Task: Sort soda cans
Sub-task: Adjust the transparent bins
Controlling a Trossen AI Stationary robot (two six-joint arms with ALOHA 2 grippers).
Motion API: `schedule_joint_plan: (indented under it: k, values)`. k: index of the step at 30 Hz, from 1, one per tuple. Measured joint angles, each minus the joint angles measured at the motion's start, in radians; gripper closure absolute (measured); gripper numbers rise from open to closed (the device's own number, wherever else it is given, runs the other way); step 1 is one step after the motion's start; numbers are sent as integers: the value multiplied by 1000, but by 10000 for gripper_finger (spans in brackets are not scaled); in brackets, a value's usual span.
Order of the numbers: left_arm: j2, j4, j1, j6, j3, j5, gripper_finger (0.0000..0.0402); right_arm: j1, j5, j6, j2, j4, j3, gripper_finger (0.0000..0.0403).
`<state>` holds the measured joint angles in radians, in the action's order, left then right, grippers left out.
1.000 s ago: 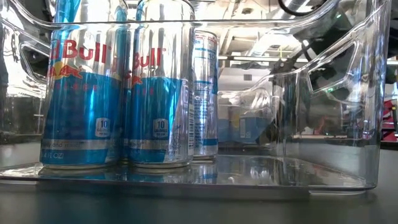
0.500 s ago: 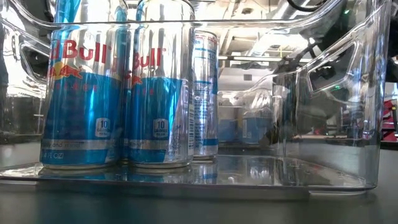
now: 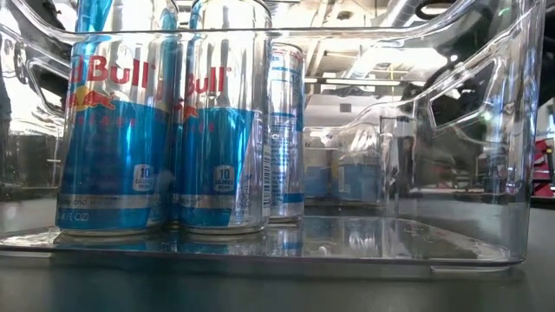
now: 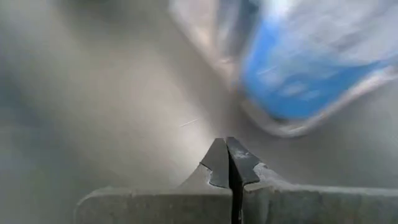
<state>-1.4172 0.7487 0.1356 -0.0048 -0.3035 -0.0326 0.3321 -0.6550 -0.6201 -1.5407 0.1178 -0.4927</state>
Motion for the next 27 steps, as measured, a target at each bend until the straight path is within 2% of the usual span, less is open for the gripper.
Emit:
schedule_joint_plan:
  k: [4, 10, 15, 21, 27]
  values:
    - [44, -58, -1, 11, 0, -1, 401, -7, -105, -79, 56, -136, 0, 403]
    - [70, -101, -1, 20, 0, -13, 401, -37, -148, -163, 101, -272, 0, 403]
    - [70, -109, -1, 18, 0, -13, 401, -84, -209, -166, 104, -263, 0, 403]
    - [70, -111, -1, 19, 0, -12, 401, -140, -212, -150, 100, -217, 0, 403]
    - [70, -111, -1, 18, 0, -9, 401, -165, -212, -52, 100, -112, 0, 403]
